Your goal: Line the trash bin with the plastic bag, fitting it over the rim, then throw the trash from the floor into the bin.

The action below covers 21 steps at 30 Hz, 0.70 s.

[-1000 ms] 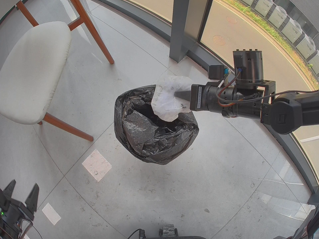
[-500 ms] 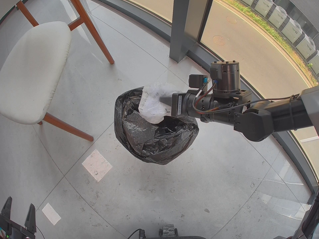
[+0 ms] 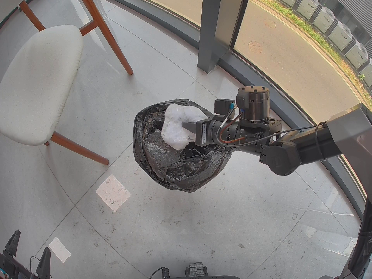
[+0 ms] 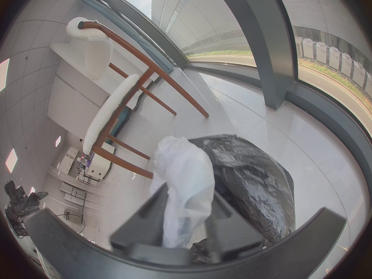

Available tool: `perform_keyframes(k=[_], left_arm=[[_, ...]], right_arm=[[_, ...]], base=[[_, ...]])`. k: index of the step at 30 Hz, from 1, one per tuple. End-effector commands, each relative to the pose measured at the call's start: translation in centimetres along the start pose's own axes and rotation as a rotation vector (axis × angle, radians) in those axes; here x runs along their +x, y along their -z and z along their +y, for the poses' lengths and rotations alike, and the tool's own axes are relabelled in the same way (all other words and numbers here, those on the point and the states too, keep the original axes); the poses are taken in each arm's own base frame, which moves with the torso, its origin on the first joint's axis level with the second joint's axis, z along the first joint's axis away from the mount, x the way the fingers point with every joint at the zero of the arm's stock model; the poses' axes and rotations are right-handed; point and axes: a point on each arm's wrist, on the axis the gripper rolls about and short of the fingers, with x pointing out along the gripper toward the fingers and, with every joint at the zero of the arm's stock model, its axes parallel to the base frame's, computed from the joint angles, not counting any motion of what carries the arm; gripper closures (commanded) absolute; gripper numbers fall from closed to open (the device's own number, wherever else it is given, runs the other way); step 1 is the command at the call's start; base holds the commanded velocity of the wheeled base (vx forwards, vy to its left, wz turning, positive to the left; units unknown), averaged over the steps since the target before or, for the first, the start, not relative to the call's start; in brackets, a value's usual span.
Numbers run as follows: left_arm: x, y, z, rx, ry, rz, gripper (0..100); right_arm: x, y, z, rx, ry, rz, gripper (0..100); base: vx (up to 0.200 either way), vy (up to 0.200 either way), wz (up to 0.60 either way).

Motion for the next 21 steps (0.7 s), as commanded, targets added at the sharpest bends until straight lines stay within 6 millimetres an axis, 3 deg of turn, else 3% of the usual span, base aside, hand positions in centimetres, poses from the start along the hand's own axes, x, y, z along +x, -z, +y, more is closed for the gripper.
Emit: perform_keyframes(k=[1, 6, 11, 14, 15, 16, 21], left_arm=[[0.0, 0.4, 0.0, 0.001, 0.001, 0.002, 0], [0.0, 0.5, 0.0, 0.003, 0.001, 0.003, 0], [0.0, 0.5, 0.0, 0.003, 0.001, 0.003, 0], [0.0, 0.4, 0.0, 0.003, 0.001, 0.002, 0], [0.0, 0.4, 0.0, 0.004, 0.001, 0.0, 0], [0.0, 0.4, 0.0, 0.004, 0.001, 0.0, 0], [0.0, 0.4, 0.0, 0.004, 0.001, 0.0, 0]], right_arm=[[-0.1, 0.1, -0.4, 0.005, 0.009, 0.003, 0], [-4.7, -4.8, 0.2, -0.007, 0.015, -0.118, 0], [-13.7, -8.3, 0.0, -0.015, 0.091, -0.229, 0], [-18.0, -8.2, -0.6, -0.013, 0.18, -0.26, 0], [-21.5, -7.7, -1.0, -0.009, 0.252, -0.284, 0], [-23.0, -7.4, -1.1, -0.006, 0.281, -0.295, 0], [-32.4, -3.3, -1.4, 0.017, 0.521, -0.357, 0]], base=[[0.0, 0.0, 0.0], [0.0, 0.0, 0.0], [0.0, 0.0, 0.0], [0.0, 0.0, 0.0], [0.0, 0.0, 0.0], [0.0, 0.0, 0.0], [0.0, 0.0, 0.0]])
